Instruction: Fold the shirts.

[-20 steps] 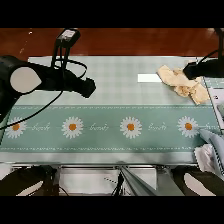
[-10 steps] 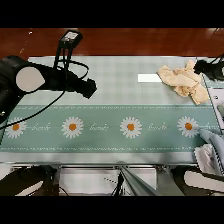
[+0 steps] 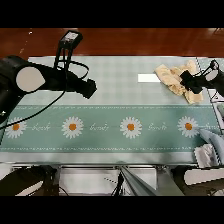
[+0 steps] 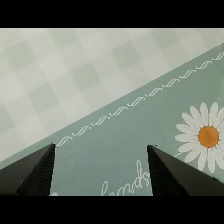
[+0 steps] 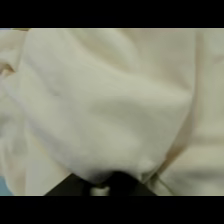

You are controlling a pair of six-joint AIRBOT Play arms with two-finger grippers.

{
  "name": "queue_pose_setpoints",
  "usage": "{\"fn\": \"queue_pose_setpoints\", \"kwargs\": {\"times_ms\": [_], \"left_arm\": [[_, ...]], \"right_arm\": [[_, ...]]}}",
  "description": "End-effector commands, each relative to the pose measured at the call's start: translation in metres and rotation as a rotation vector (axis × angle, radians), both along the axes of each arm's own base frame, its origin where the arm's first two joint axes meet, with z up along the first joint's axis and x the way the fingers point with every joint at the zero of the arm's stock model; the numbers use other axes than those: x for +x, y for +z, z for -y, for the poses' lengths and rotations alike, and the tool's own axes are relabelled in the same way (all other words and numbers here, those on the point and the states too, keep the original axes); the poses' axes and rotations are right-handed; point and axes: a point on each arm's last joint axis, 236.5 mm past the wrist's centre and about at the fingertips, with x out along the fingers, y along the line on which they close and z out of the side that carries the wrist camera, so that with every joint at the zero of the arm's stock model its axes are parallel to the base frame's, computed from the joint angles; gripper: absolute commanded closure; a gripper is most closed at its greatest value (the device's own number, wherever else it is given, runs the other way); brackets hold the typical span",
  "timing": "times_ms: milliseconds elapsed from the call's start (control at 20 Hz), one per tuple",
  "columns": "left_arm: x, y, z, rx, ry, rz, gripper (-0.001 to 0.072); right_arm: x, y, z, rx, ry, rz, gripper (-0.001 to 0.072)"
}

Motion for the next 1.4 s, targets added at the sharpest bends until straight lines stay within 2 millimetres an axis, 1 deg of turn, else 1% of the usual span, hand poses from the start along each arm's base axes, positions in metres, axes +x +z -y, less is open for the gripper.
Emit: {"fn": "queue_pose_setpoints", "kwargs": {"times_ms": [0, 50, 100, 150, 250, 300, 350, 400, 450, 550, 600, 650, 700, 750, 800, 900, 950, 1050, 1150, 1250, 1350], "left_arm": [[0.000, 0.001, -0.001, -0.001, 0.000, 0.003, -0.0001], [0.000, 0.005, -0.001, -0.005, 0.001, 0.009, -0.0001], [0.000, 0.012, 0.000, -0.013, 0.000, 0.022, -0.0001], [-0.001, 0.022, 0.000, -0.021, -0.002, 0.036, -0.0001], [0.000, 0.052, 0.001, -0.047, -0.005, 0.082, -0.0001], [0.000, 0.073, 0.001, -0.067, -0.006, 0.117, -0.0001], [-0.002, 0.096, 0.000, -0.089, -0.008, 0.154, -0.0001], [-0.004, 0.119, -0.001, -0.111, -0.009, 0.193, -0.0001], [-0.008, 0.143, -0.003, -0.135, -0.010, 0.234, -0.0001], [-0.023, 0.194, -0.012, -0.185, -0.013, 0.322, -0.0001], [-0.032, 0.216, -0.017, -0.208, -0.014, 0.362, -0.0001], [-0.042, 0.237, -0.023, -0.230, -0.015, 0.401, -0.0001], [-0.053, 0.251, -0.029, -0.246, -0.016, 0.429, -0.0001], [-0.065, 0.263, -0.036, -0.261, -0.017, 0.456, -0.0001], [-0.075, 0.269, -0.042, -0.267, -0.018, 0.468, -0.0001], [-0.096, 0.268, -0.055, -0.251, -0.023, 0.450, 0.0000], [-0.106, 0.262, -0.060, -0.231, -0.027, 0.420, 0.0000], [-0.119, 0.244, -0.067, -0.205, -0.007, 0.326, 0.0000], [-0.124, 0.227, -0.070, -0.174, 0.002, 0.254, 0.0000], [-0.121, 0.212, -0.069, -0.153, 0.002, 0.219, 0.0000], [-0.118, 0.194, -0.066, -0.127, 0.003, 0.174, 0.0000]], "right_arm": [[-0.002, 0.001, -0.023, 0.052, 0.048, -0.012, 0.0674], [0.000, 0.018, -0.027, 0.034, 0.097, 0.026, 0.0674], [0.004, 0.044, -0.028, -0.006, 0.151, 0.084, 0.0675], [0.006, 0.073, -0.030, -0.049, 0.200, 0.148, 0.0675], [0.004, 0.148, -0.041, -0.123, 0.291, 0.299, 0.0675], [-0.001, 0.188, -0.048, -0.153, 0.331, 0.378, 0.0675], [-0.009, 0.233, -0.056, -0.184, 0.362, 0.470, 0.0675], [-0.019, 0.278, -0.064, -0.209, 0.375, 0.568, 0.0675], [-0.033, 0.318, -0.072, -0.224, 0.380, 0.655, 0.0675], [-0.069, 0.389, -0.089, -0.236, 0.382, 0.819, 0.0675], [-0.090, 0.419, -0.099, -0.236, 0.388, 0.896, 0.0675], [-0.110, 0.442, -0.108, -0.232, 0.394, 0.952, 0.0675], [-0.132, 0.460, -0.119, -0.228, 0.410, 0.999, 0.0675], [-0.150, 0.471, -0.128, -0.231, 0.432, 1.024, 0.0675], [-0.169, 0.478, -0.138, -0.233, 0.463, 1.037, 0.0675], [-0.195, 0.475, -0.157, -0.219, 0.538, 1.017, 0.0675], [-0.204, 0.469, -0.167, -0.196, 0.581, 0.993, 0.0675], [-0.217, 0.445, -0.189, -0.122, 0.689, 0.902, 0.0675], [-0.225, 0.423, -0.203, -0.071, 0.777, 0.815, 0.0676], [-0.225, 0.404, -0.214, -0.090, 0.849, 0.750, 0.0676], [-0.225, 0.377, -0.235, -0.087, 0.939, 0.651, 0.0676]]}}
